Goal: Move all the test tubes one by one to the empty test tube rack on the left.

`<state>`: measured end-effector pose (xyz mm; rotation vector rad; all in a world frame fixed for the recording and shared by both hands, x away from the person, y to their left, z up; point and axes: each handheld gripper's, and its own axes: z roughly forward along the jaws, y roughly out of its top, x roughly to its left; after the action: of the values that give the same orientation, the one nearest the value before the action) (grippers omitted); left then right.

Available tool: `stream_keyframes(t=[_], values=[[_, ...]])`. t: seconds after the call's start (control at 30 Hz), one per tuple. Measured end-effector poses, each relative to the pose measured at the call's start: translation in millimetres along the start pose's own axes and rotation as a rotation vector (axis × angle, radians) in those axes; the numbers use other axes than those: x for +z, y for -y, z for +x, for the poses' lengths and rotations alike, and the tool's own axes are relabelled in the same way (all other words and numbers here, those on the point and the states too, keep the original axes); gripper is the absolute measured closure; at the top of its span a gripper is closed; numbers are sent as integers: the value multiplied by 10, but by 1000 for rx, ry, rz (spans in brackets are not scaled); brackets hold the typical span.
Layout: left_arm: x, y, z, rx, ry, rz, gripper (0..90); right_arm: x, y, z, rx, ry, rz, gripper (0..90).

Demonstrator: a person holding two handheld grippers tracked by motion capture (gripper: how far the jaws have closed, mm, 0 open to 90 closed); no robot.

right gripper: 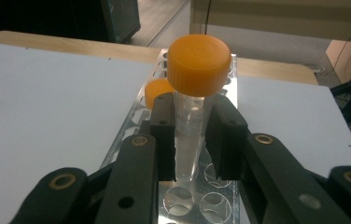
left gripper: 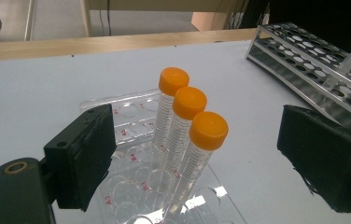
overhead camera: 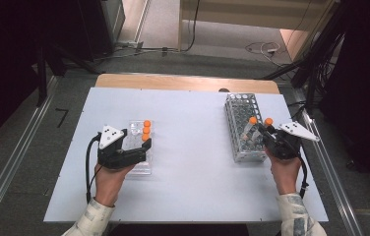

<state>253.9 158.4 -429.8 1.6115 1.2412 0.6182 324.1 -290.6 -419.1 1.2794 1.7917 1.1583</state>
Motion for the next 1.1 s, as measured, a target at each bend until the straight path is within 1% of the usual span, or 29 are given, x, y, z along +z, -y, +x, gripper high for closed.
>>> stream_keyframes(t=[0.17,0.37,0.47,0.5,0.53,0.6,0.67,0.8,0.93,1.1], values=[[-2,-2,-4,-5,-2,1,104,-109,-71,15,-1,-6,-21,716],[-23,-10,-18,-1,4,-7,108,-241,-110,16,0,-29,-12,717],[-26,-13,-30,3,7,-4,108,-304,-112,44,-8,-42,-11,716],[-27,-14,-34,3,8,-3,108,-318,-113,54,-9,-53,-10,716],[-28,-15,-36,1,9,-3,108,-333,-116,69,-7,-64,-9,716],[-29,-18,-37,-3,15,-5,109,-349,-127,100,-17,-76,-5,717],[-32,-21,-39,-5,16,-6,108,-362,-137,125,-12,-97,-3,717],[-36,-22,-40,-5,19,-4,108,-368,-144,195,-24,-125,-2,717],[-41,-23,-52,-3,18,-7,109,-357,-138,292,-38,-157,4,717],[-46,-26,-69,1,20,-8,109,-320,-107,458,-66,-202,21,717]])
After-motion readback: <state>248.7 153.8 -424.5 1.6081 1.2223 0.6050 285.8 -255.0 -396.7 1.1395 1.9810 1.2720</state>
